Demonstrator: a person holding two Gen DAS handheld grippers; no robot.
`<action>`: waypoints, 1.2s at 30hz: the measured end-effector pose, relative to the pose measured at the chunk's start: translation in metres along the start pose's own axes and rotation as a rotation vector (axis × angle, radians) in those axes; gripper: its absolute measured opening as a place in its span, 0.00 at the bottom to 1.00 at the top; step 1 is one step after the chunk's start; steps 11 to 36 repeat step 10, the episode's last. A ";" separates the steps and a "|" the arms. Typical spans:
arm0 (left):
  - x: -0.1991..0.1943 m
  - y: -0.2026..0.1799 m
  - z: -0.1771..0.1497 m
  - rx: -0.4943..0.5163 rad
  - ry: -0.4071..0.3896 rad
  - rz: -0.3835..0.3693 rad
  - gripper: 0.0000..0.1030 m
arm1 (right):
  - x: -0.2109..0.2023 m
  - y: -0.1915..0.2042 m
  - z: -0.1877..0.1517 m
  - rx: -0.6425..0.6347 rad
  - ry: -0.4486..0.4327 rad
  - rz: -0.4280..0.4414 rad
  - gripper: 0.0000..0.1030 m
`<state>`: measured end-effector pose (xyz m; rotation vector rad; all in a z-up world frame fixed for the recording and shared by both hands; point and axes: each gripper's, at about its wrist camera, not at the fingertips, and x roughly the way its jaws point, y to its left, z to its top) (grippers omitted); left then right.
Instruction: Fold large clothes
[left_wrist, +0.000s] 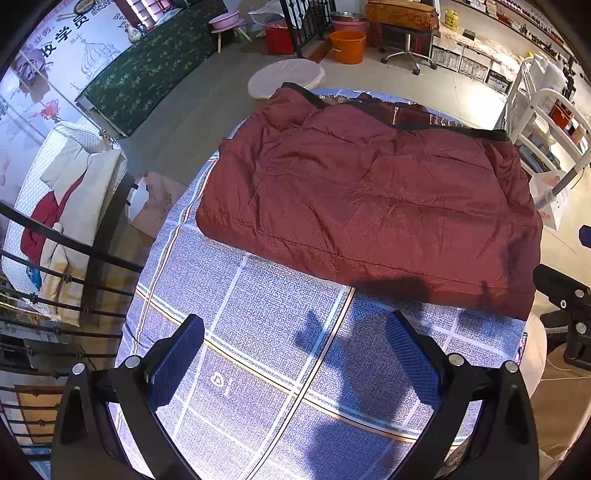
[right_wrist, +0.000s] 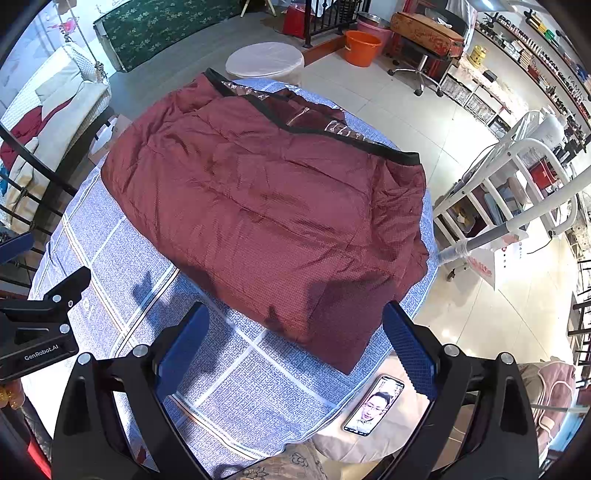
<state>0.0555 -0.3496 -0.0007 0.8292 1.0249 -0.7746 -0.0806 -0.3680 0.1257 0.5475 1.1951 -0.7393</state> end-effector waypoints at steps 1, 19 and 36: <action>0.000 -0.001 0.000 0.002 0.003 0.003 0.94 | 0.000 0.000 0.000 0.001 0.000 0.000 0.91; 0.002 -0.003 0.000 0.008 0.016 0.004 0.94 | 0.002 -0.001 -0.002 -0.001 0.003 0.001 0.91; 0.002 -0.003 0.000 0.008 0.016 0.004 0.94 | 0.002 -0.001 -0.002 -0.001 0.003 0.001 0.91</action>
